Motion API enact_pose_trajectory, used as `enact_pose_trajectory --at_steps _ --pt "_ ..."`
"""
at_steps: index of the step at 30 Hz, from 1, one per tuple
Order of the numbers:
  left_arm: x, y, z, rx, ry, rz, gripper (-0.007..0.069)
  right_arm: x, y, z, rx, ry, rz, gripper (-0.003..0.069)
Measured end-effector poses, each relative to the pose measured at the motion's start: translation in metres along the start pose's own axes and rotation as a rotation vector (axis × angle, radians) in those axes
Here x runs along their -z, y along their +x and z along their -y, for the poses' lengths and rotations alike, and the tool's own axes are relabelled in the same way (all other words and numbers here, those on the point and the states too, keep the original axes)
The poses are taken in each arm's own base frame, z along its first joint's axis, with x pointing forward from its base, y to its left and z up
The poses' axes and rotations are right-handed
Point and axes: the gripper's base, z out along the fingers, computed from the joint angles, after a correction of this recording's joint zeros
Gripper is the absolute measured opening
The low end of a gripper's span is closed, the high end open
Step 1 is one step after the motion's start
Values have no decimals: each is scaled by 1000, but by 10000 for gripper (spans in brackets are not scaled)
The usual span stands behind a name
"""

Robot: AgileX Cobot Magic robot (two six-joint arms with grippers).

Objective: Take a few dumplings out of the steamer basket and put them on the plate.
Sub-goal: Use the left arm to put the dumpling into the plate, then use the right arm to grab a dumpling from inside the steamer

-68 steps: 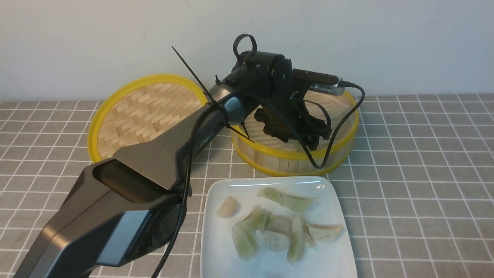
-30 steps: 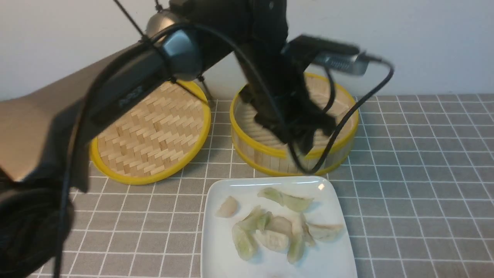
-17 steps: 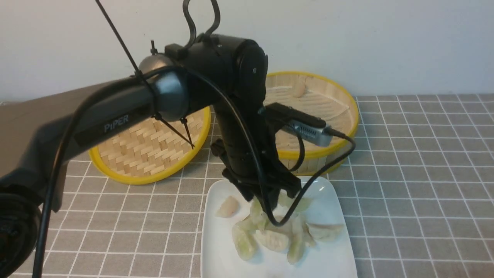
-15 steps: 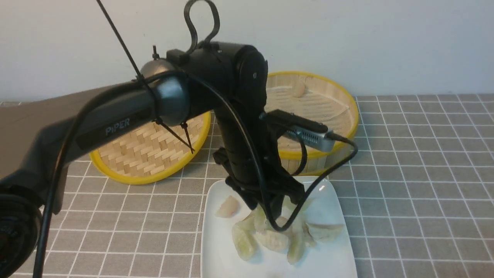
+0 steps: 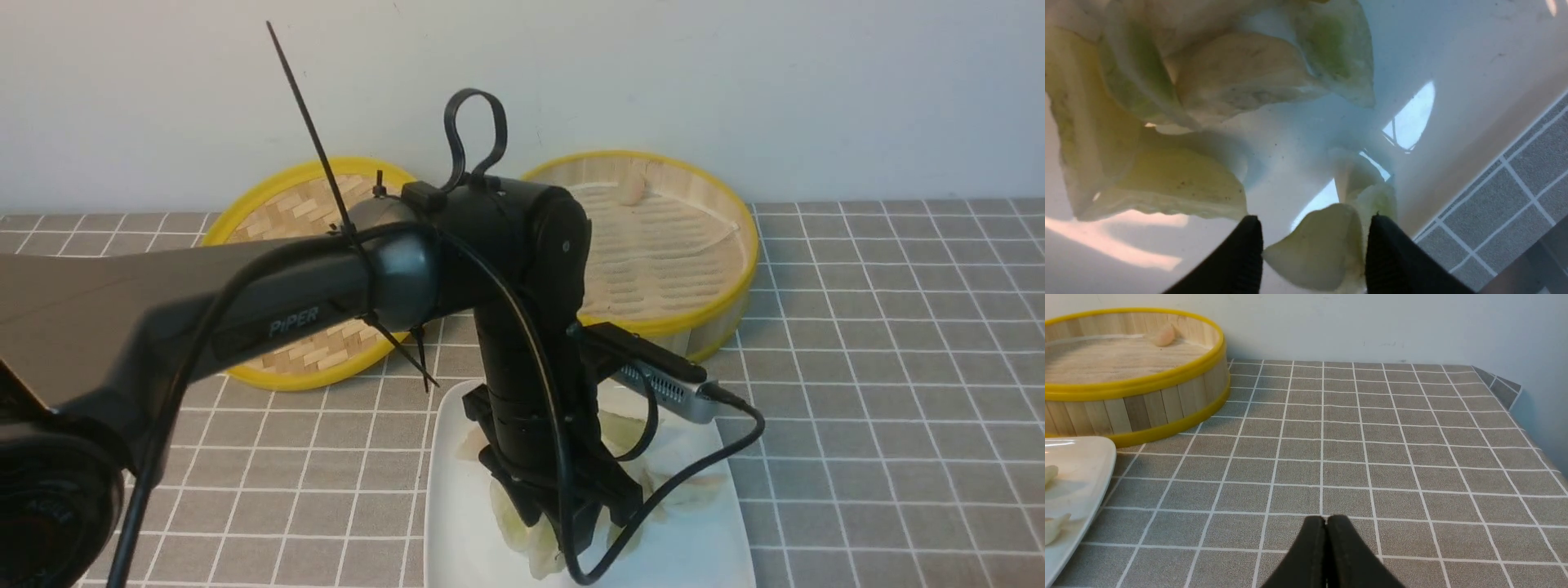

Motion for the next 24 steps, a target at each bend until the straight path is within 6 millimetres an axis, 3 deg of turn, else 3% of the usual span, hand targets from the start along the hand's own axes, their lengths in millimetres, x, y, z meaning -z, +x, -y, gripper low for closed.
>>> enact_pose_trajectory --at_steps 4,8,11,15,19,20,22,23,24 --pt "6 -6 1 5 -4 28 432 0 0 0 0 0 0 -14" --pt "26 -18 5 -5 -21 106 459 0 0 0 0 0 0 -14" --pt "64 -35 7 -42 -101 238 438 0 0 0 0 0 0 -14" --pt "119 -46 -4 26 -188 421 288 0 0 0 0 0 0 -14" --pt "174 -49 -41 112 -241 624 53 0 0 0 0 0 0 -14" --pt "176 -49 -44 118 -242 632 47 0 0 0 0 0 0 -14" --pt "199 -50 -86 196 -226 732 2 0 0 0 0 0 0 -14" --pt "201 -51 -97 210 -219 750 -2 0 0 0 0 0 0 -14" --pt "202 -51 -100 212 -207 756 -3 0 0 0 0 0 0 -14"
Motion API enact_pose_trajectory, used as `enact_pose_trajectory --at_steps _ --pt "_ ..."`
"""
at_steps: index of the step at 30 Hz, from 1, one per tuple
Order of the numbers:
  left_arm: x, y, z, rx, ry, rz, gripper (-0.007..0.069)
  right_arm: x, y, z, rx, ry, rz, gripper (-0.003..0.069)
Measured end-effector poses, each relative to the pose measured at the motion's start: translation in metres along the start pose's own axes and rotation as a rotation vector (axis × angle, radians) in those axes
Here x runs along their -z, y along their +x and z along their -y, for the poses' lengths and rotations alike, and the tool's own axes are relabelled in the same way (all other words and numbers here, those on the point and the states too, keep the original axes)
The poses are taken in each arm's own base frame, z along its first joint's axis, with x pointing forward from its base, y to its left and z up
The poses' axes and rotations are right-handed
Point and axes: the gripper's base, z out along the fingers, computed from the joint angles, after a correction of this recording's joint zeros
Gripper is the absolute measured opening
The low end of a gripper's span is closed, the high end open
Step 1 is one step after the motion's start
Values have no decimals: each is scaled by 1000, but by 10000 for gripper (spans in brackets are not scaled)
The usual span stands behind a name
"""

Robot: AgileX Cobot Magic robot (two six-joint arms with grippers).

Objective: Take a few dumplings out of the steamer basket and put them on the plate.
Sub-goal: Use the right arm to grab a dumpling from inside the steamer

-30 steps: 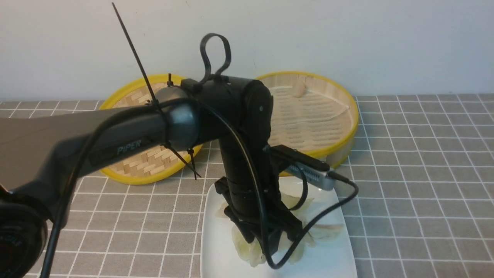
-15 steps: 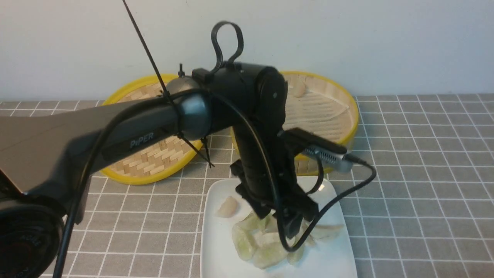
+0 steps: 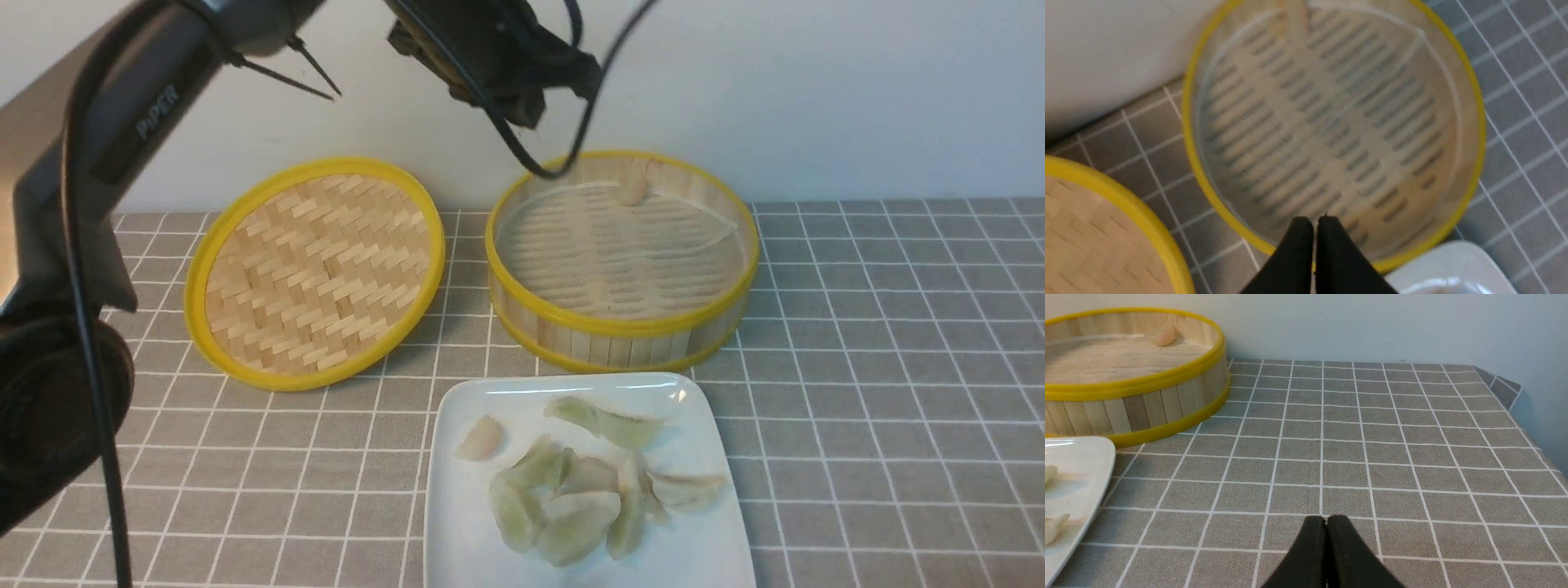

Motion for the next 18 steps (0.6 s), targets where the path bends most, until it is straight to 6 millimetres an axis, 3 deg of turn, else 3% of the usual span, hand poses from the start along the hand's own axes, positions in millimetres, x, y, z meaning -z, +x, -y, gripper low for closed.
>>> enact_pose_trajectory --at_steps 2,5,6,7,13,18 --pt "-8 -8 -31 18 43 45 -5 0 0 0 0 0 0 -14" --pt "-32 -7 -50 9 120 58 -5 0 0 0 0 0 0 -14" --pt "-34 -7 -50 11 131 62 -5 0 0 0 0 0 0 -14" --pt "-52 -3 -55 -1 169 50 -5 0 0 0 0 0 0 -14" --pt "-103 19 -63 -24 213 -45 -5 0 0 0 0 0 0 -14" --pt "-117 30 -66 -28 228 -110 -5 0 0 0 0 0 0 -14"
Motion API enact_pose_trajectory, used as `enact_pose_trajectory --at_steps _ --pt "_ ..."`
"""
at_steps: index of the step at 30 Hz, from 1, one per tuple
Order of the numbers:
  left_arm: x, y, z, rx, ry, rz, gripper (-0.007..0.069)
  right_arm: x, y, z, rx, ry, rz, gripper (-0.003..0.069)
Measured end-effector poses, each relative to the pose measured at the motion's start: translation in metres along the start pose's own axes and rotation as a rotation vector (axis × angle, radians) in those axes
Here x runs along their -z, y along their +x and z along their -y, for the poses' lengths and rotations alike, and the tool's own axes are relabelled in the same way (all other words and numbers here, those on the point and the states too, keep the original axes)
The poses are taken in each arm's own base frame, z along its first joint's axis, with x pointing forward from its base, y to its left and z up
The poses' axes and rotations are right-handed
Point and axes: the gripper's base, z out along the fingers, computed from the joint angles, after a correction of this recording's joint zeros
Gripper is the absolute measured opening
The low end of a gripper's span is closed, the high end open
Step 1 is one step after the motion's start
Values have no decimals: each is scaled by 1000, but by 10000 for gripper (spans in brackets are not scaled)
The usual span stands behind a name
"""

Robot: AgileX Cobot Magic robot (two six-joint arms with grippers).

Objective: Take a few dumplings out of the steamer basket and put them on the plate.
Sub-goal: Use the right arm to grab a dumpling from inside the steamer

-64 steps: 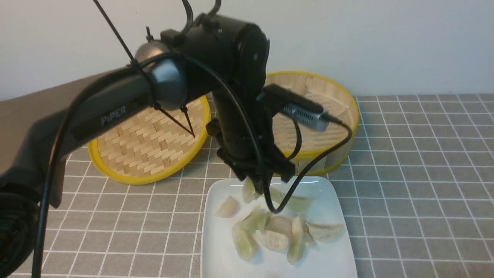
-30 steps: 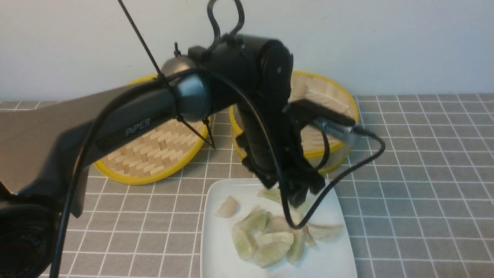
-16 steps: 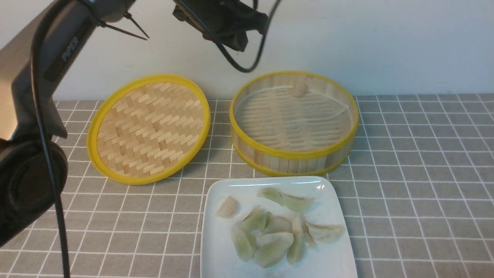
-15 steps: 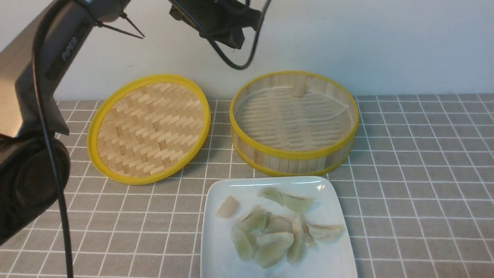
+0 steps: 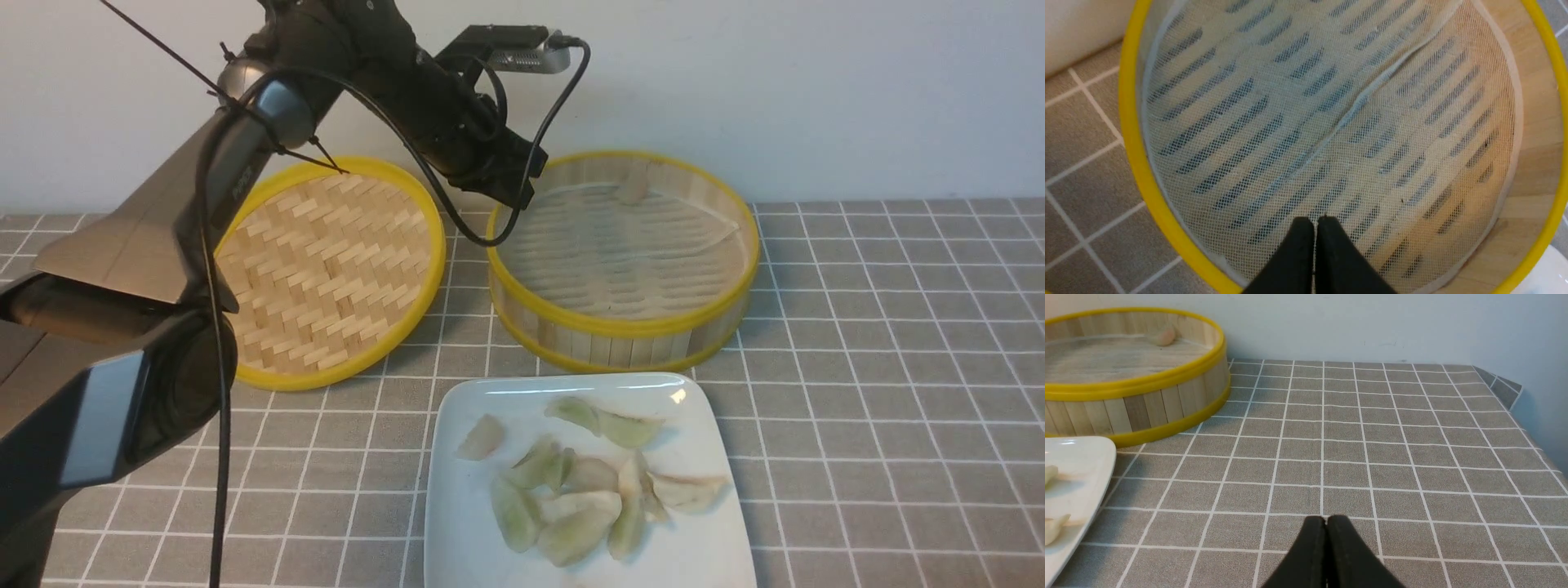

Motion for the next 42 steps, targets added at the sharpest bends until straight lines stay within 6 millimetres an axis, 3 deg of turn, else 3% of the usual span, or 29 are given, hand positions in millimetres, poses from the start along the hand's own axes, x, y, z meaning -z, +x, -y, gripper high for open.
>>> enact_pose_trajectory --at_steps 8,12,16,17,20,21,26,30,36,42 --pt "3 -1 0 17 -21 -3 -5 0 0 0 0 0 0 -14" --pt "27 -5 5 63 -84 1 -5 0 0 0 0 0 0 -14" --pt "68 0 19 45 -164 -19 -5 0 0 0 0 0 0 -14" --pt "70 1 19 43 -173 -24 -5 0 0 0 0 0 0 -14" --pt "98 21 31 46 -229 -93 -5 0 0 0 3 0 0 -14" --pt "99 23 32 47 -231 -97 -5 0 0 0 3 0 0 -14" --pt "121 67 49 77 -227 -210 -5 0 -1 0 -6 -2 22 -14" --pt "140 103 65 91 -218 -258 -5 1 -16 -2 -261 -46 205 -14" --pt "165 147 86 91 -242 -195 -5 8 -37 7 -668 -75 458 -14" --pt "177 183 98 95 -248 -183 -5 11 -41 12 -705 -50 531 -14"
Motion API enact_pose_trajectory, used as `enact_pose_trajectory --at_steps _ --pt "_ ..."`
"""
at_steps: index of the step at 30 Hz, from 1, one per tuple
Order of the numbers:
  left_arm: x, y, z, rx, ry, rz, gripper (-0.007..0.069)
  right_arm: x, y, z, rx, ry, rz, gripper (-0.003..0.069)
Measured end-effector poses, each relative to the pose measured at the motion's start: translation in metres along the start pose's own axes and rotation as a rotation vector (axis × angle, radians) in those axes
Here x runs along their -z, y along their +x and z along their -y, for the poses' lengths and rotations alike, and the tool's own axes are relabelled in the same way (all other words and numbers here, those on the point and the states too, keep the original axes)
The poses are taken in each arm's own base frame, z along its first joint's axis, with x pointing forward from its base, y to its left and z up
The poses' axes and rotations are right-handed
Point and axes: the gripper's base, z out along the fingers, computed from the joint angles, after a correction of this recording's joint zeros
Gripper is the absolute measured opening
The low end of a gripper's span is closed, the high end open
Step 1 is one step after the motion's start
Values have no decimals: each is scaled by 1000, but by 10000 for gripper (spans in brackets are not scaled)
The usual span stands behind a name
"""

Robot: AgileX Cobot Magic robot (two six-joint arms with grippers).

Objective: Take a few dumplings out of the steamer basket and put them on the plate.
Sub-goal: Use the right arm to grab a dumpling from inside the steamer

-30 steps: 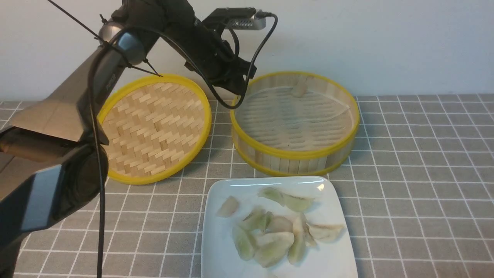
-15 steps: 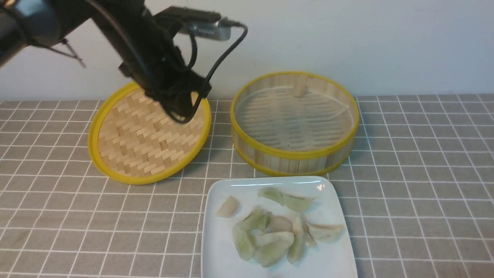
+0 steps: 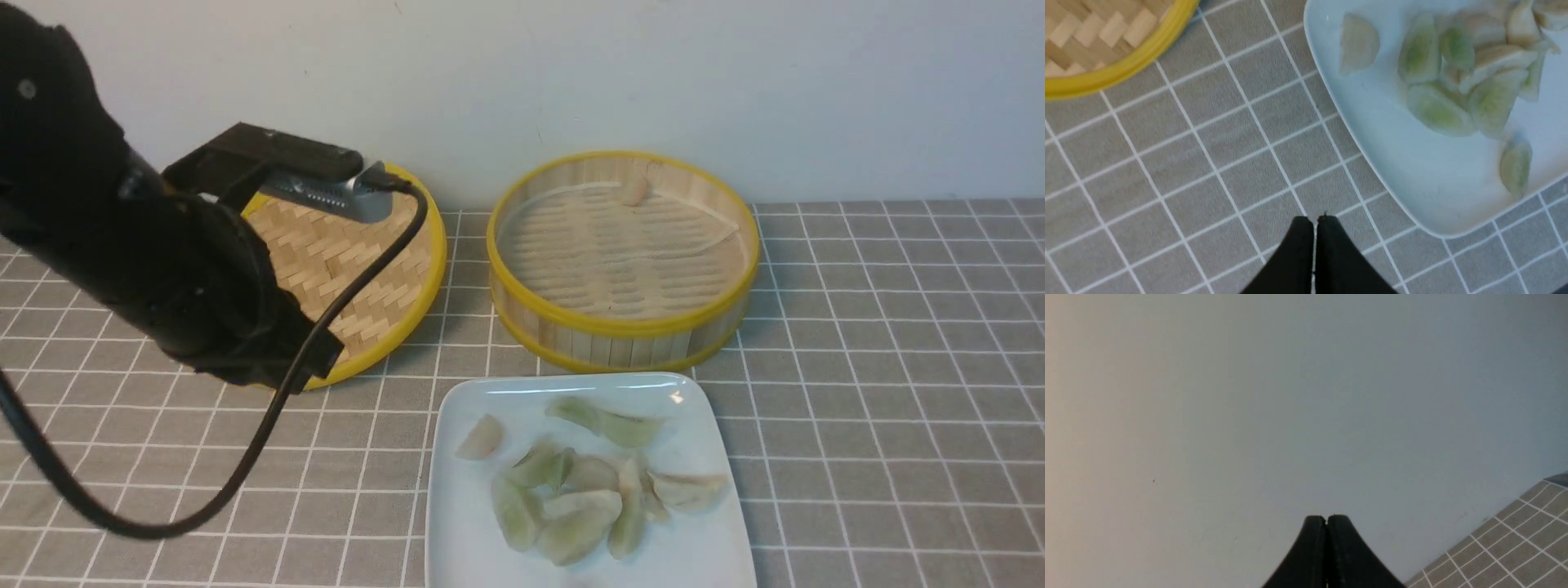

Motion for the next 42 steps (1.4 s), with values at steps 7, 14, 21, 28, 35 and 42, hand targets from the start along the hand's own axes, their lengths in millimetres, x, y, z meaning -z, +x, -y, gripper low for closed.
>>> enact_pose_trajectory --at_steps 7,14,21,28,35,42 --pt "-1 14 6 39 34 85 -5 -1 0 -5 27 -4 -51 -14" --pt "0 7 11 84 98 159 -5 -28 -28 -56 141 -28 -368 -14" --pt "0 15 18 66 166 72 -5 -137 -48 -113 286 12 -858 -13" --pt "13 28 24 43 198 10 -5 -287 -24 -138 302 -12 -1143 -12" --pt "52 48 31 6 146 99 -5 -400 79 -152 437 -9 -1295 -11" --pt "91 82 27 49 -39 149 -5 -433 168 -168 434 -110 -1240 -11"
